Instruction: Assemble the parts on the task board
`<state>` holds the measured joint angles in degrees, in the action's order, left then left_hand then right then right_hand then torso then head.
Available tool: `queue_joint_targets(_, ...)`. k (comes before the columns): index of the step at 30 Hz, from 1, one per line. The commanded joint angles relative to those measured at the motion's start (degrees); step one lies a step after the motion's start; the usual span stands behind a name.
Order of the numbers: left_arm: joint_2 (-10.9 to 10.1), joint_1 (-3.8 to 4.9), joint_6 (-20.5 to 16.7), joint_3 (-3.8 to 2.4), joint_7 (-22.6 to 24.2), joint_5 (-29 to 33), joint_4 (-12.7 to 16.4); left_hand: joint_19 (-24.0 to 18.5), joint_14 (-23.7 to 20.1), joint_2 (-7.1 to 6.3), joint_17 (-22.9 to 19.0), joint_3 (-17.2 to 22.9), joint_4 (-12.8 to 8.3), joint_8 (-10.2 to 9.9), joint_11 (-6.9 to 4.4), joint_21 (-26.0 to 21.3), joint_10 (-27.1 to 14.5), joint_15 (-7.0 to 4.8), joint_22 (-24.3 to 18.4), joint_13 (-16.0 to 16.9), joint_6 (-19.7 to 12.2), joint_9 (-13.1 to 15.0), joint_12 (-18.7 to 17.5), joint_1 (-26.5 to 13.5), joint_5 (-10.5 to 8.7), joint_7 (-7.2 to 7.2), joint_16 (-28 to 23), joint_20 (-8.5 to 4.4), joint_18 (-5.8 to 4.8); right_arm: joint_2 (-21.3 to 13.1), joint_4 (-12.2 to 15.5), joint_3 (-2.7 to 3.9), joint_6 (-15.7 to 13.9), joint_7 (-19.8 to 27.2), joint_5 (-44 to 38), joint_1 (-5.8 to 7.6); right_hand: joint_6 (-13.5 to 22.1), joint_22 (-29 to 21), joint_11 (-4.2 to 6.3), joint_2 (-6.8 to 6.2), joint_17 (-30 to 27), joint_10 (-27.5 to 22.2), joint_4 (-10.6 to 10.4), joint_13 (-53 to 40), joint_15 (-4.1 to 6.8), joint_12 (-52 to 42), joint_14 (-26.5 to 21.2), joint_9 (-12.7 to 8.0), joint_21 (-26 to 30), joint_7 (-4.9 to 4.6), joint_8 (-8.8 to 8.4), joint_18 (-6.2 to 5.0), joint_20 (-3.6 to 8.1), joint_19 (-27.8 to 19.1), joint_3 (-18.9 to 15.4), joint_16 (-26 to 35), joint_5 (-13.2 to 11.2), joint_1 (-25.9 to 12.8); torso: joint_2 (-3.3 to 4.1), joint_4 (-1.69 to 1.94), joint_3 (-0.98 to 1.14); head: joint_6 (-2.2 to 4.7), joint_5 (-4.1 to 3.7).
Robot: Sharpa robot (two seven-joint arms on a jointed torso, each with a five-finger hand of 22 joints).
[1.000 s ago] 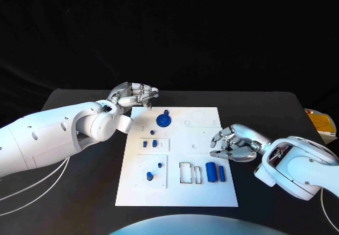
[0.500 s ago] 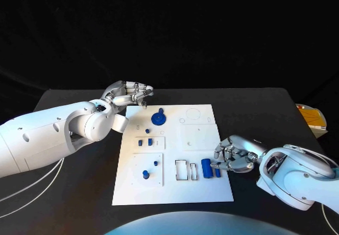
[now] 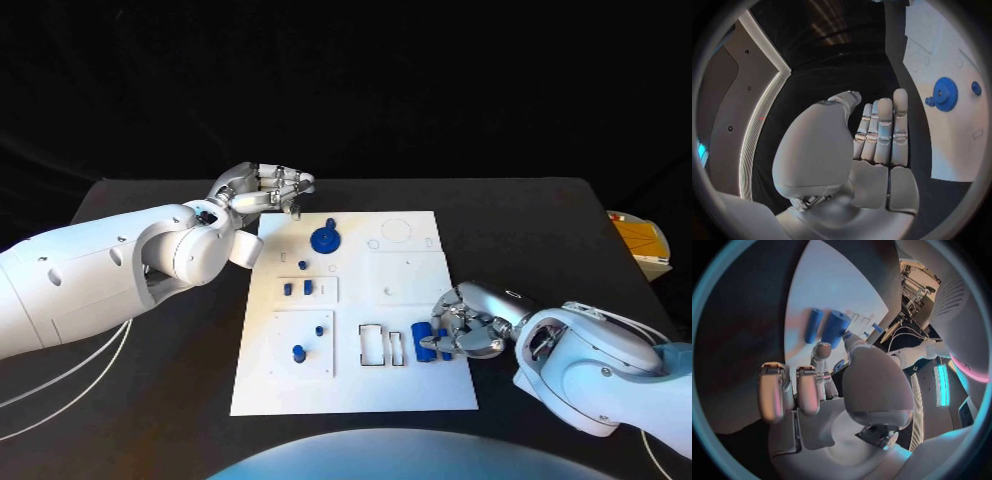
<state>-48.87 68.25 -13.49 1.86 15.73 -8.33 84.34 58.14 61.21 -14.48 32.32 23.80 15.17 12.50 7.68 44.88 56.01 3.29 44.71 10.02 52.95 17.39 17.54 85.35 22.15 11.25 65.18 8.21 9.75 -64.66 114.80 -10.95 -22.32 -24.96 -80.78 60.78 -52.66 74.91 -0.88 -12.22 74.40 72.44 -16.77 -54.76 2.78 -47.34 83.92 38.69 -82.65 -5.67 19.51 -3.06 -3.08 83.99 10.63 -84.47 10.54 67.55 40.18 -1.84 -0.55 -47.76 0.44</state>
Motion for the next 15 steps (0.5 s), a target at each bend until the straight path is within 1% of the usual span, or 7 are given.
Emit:
queue_joint_targets(1, 0.0, 0.02, 0.9, -0.03, 0.4, 0.3, 0.2, 0.0, -0.5, 0.25, -0.1, -0.3, 0.1, 0.3, 0.04, -0.3, -0.5, 0.05, -0.1, 0.1, -0.3, 0.0, 0.2, -0.1, 0.00, 0.02, 0.4, 0.27, 0.74, 0.6, -0.2, -0.03, 0.5, -1.9, -2.2, -0.40, -0.1, 8.5, -0.05, 0.34, 0.1, 0.5, 0.0, -0.4, 0.35, -0.4, 3.4, 0.2, -0.3, 0.20, 0.37, 1.08, 0.22, 3.0, -1.0, -0.3, 0.2, -0.5, -0.01, -0.05, 0.03, -0.02, 0.08)
queue_joint_targets(7, 0.0, 0.02, 0.9, -0.03, 0.3, 0.3, 0.2, 0.0, -0.5, 0.28, -0.1, -0.3, 0.1, 0.3, 0.03, -0.4, -0.6, 0.05, -0.1, 0.1, -0.3, 0.1, 0.3, -0.1, 0.01, 0.00, 0.4, 0.27, 0.75, 1.6, -0.5, -0.03, 1.0, -2.8, -2.6, -0.86, 0.0, 8.6, -0.01, 1.00, 0.1, 0.7, 0.0, -1.2, 0.39, -0.9, 3.4, 0.7, -0.4, 0.27, 0.60, 1.10, 0.26, 3.0, -2.6, -0.4, 0.1, -1.0, 0.01, -0.04, 0.02, -0.09, 0.28)
queue_joint_targets(10, 0.0, 0.03, 0.9, -0.03, 0.3, 0.3, 0.3, 0.0, -0.5, 0.28, -0.1, -0.3, 0.1, 0.3, 0.03, -0.4, -0.6, 0.05, -0.1, 0.1, -0.3, 0.1, 0.3, -0.1, 0.01, 0.00, 0.4, 0.27, 0.75, 2.1, -0.8, -0.03, 1.7, -3.7, -3.0, -1.07, 0.0, 9.0, 0.07, 1.70, 0.3, 1.5, 0.0, -3.0, 0.45, -2.7, 3.4, 1.1, -0.8, 0.36, 0.85, 1.21, 0.31, 3.2, -4.5, -0.4, -0.3, -1.3, -0.01, 0.02, 0.00, -0.09, 0.34)
queue_joint_targets(12, -0.1, 0.03, 0.9, -0.03, 0.3, 0.3, 0.3, 0.0, -0.5, 0.28, -0.1, -0.3, 0.1, 0.3, 0.03, -0.4, -0.6, 0.05, -0.1, 0.1, -0.3, 0.1, 0.3, -0.1, 0.01, 0.00, 0.4, 0.27, 0.75, 2.5, -1.0, -0.03, 2.1, -4.3, -3.3, -1.26, -0.3, 10.0, 0.21, 2.53, 2.1, 3.3, 0.0, -6.7, 0.54, -7.0, 3.8, 1.5, -1.8, 0.51, 1.20, 1.50, 0.39, 3.6, -6.7, -1.1, -0.7, -1.4, -0.01, 0.04, 0.00, -0.13, 0.37)
queue_joint_targets(13, -0.1, 0.03, 0.9, -0.03, 0.3, 0.3, 0.3, 0.0, -0.5, 0.28, -0.1, -0.3, 0.1, 0.3, 0.03, -0.4, -0.6, 0.05, -0.1, 0.1, -0.3, 0.1, 0.3, -0.1, 0.01, 0.00, 0.4, 0.27, 0.75, 2.7, -1.0, -0.03, 2.3, -4.7, -3.6, -1.38, -0.3, 10.2, 0.23, 2.73, 2.7, 3.6, 0.0, -7.5, 0.57, -7.8, 3.9, 1.6, -2.0, 0.54, 1.26, 1.56, 0.40, 3.7, -7.2, -1.3, -0.8, -1.3, -0.01, 0.02, 0.00, -0.16, 0.42)
queue_joint_targets(14, -0.1, 0.03, 0.9, -0.03, 0.2, 0.3, 0.3, 0.0, -0.5, 0.28, -0.1, -0.3, 0.1, 0.3, 0.03, -0.4, -0.6, 0.05, -0.1, 0.1, -0.3, 0.1, 0.3, -0.1, 0.01, 0.00, 0.4, 0.27, 0.75, 2.9, -1.1, -0.03, 2.5, -5.1, -3.8, -1.51, -0.4, 10.9, 0.32, 3.41, 4.3, 5.1, 0.0, -10.7, 0.64, -11.6, 4.2, 1.9, -2.8, 0.63, 1.47, 1.77, 0.44, 4.1, -8.9, -2.0, -1.1, -1.2, -0.01, 0.01, 0.00, -0.18, 0.45)
queue_joint_targets(15, -0.1, 0.03, 0.9, -0.03, 0.2, 0.3, 0.3, 0.0, -0.5, 0.28, -0.1, -0.3, 0.1, 0.3, 0.03, -0.4, -0.6, 0.05, -0.1, 0.1, -0.3, 0.1, 0.3, -0.1, 0.01, 0.00, 0.4, 0.27, 0.75, 3.1, -1.2, -0.03, 2.6, -5.4, -3.9, -1.60, -0.3, 11.0, 0.32, 3.68, 4.7, 5.4, 0.0, -11.7, 0.63, -12.7, 4.2, 2.0, -2.9, 0.66, 1.53, 1.80, 0.46, 4.1, -9.7, -2.1, -1.1, -1.0, -0.01, 0.00, 0.00, -0.20, 0.50)
